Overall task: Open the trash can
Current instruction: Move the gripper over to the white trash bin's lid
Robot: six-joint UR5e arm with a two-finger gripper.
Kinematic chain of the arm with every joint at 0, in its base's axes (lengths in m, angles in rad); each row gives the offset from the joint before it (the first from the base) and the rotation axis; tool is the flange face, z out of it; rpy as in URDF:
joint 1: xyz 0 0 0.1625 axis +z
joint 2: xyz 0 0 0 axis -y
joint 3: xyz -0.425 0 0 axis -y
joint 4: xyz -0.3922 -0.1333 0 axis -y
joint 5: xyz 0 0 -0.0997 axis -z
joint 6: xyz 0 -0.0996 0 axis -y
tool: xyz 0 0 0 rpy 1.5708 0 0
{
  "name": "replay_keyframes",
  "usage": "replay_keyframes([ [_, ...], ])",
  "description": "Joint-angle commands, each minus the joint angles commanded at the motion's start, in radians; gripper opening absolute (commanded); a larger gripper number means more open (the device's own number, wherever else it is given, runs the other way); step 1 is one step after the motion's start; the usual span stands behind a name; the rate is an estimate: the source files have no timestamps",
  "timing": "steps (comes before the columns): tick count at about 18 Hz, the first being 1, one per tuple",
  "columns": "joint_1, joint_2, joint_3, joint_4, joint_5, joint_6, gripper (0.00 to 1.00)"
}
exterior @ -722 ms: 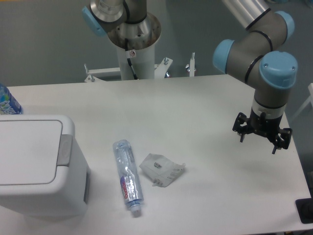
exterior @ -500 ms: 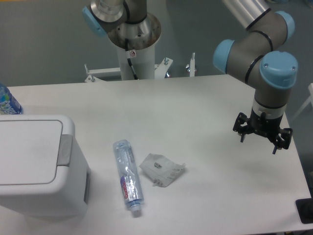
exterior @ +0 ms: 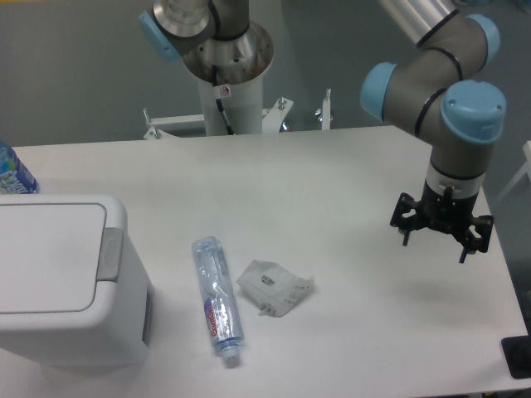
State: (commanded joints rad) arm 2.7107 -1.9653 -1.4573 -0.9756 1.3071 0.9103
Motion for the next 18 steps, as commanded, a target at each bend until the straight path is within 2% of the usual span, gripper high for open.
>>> replay_keyframes([
  [5,-0.132,0.068,0.003,0.0,-0.049,-0.279,1.0],
  [9,-0.245,0.078,0.043,0.0,-0.1,-0.47,1.0],
  [12,-0.295,0.103,0.067,0.0,-0.17,-0.597,1.0],
  [15,-0.336,0.131,0.074,0.0,-0.238,-0.671,1.0],
  [18,-0.396,0.144,0.058,0.0,-0.241,-0.669,1.0],
])
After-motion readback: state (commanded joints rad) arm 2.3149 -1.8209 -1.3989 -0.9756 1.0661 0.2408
